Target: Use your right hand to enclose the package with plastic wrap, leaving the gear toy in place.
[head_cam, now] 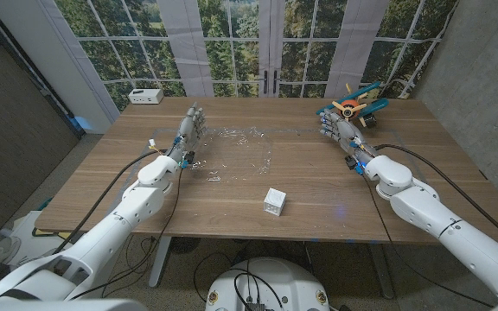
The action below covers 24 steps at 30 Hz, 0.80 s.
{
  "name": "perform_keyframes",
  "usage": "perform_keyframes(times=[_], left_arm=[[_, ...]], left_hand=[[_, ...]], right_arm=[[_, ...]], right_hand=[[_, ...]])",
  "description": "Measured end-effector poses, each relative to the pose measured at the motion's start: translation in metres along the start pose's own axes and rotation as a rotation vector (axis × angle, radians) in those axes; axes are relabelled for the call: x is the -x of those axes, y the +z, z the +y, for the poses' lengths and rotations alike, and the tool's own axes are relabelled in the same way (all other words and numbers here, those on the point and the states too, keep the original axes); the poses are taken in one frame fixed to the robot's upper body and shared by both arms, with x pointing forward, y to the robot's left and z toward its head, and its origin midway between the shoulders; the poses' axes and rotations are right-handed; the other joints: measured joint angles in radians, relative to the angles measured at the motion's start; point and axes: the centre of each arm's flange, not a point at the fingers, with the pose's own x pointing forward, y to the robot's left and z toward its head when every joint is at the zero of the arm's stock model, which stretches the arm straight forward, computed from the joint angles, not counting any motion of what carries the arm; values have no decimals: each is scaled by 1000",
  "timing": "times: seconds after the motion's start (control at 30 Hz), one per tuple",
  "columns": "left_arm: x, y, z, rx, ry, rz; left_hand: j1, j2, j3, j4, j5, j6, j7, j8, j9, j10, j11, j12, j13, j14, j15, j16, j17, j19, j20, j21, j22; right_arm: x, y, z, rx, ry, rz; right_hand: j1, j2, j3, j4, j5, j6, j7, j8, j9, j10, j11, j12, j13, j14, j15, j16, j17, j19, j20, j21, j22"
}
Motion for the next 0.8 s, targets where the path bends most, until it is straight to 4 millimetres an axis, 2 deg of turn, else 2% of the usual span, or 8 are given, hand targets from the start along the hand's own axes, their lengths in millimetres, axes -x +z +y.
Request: perform_keyframes(times=[0.2,0.33,0.5,0.6,0.8], left_arm=[[2,1,-2,-1,-14,1],[4,1,-4,-1,-21,1],[8,2,-4,-1,-24,1],[11,3,-4,0,-23,0],[16,3,-3,6,-21,1]], left_hand=[[1,1,-4,-4,0,4,-7,0,0,-4,4,0,0,-1,12,0,0,9,10,0,0],[5,5,-4,-4,0,0,-14,0,4,0,18,0,0,1,45,0,0,9,34,4,0],[5,5,-4,-4,0,6,-20,0,5,0,25,0,0,-2,59,4,0,18,43,4,0],[5,5,-4,-4,0,0,-25,7,5,0,36,6,0,-2,59,4,5,21,47,4,0],[5,5,-8,-8,0,4,-29,11,5,0,36,9,3,3,64,4,5,27,52,7,0]], right_arm=[[8,15,10,104,37,7],[12,26,17,168,64,7],[16,37,24,245,90,9],[18,44,30,295,108,11],[20,59,40,399,139,13]], right_hand=[[13,4,0,-8,-4,5,-5,0,0,5,-5,0,0,4,-4,0,0,0,0,0,0],[20,12,7,-16,-4,15,-4,0,0,18,-7,0,0,5,-5,4,0,4,4,0,0],[33,14,14,-22,-4,25,-3,0,0,29,-7,0,0,11,-11,4,0,7,7,0,0],[33,14,18,-26,-4,29,-7,0,0,29,-7,0,0,17,-13,4,0,7,7,0,0],[43,14,18,-34,-11,32,-11,0,0,36,-15,0,0,21,-18,4,0,8,7,0,0]])
